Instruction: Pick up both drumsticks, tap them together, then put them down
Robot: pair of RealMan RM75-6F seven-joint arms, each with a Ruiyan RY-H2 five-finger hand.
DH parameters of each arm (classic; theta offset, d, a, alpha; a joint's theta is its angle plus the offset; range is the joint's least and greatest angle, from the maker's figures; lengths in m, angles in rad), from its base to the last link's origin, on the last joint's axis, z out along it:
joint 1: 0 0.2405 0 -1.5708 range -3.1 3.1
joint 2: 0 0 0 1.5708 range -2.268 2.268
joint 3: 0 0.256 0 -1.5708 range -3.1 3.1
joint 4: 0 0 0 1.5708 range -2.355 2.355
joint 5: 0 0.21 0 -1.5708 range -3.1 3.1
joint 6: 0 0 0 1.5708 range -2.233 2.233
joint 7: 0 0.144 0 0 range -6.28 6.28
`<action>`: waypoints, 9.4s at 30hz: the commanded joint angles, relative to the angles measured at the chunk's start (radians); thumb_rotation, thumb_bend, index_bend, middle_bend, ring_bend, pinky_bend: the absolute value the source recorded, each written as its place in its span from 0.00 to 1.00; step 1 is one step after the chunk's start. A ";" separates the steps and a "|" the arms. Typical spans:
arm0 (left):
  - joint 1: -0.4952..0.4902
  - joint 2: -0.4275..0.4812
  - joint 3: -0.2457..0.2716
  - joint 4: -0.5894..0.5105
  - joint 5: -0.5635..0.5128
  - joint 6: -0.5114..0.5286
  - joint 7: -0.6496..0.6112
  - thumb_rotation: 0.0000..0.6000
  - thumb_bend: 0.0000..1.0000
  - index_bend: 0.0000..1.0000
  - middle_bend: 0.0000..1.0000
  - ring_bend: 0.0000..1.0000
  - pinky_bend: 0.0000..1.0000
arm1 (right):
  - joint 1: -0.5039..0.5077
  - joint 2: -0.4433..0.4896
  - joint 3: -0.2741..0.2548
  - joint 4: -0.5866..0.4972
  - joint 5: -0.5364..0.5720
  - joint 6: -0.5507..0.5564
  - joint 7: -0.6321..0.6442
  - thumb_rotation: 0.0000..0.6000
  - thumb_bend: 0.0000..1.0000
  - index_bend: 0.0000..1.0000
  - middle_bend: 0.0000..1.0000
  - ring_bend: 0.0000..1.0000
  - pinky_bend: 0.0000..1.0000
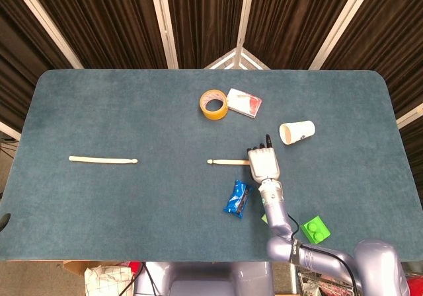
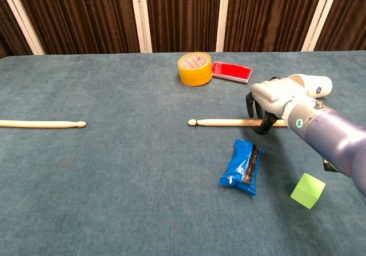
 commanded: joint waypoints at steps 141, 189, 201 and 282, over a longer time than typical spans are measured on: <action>-0.589 -0.273 -0.088 0.491 -0.351 -0.831 0.023 1.00 0.30 0.35 0.30 0.00 0.08 | -0.198 0.639 0.006 -0.233 -0.675 0.222 1.083 1.00 0.46 0.69 0.64 0.41 0.00; -0.632 -0.449 -0.037 0.598 -0.397 -0.798 0.214 1.00 0.34 0.48 0.49 0.08 0.09 | -0.229 0.672 0.024 -0.180 -0.639 0.205 1.121 1.00 0.46 0.69 0.64 0.41 0.00; -0.630 -0.427 -0.046 0.550 -0.406 -0.756 0.246 1.00 0.34 0.49 0.49 0.08 0.09 | -0.241 0.664 0.018 -0.183 -0.626 0.205 1.106 1.00 0.46 0.69 0.64 0.41 0.00; -0.628 -0.517 0.008 0.668 -0.308 -0.669 0.403 1.00 0.39 0.58 0.59 0.16 0.10 | -0.252 0.682 0.044 -0.172 -0.583 0.182 1.071 1.00 0.46 0.71 0.64 0.41 0.00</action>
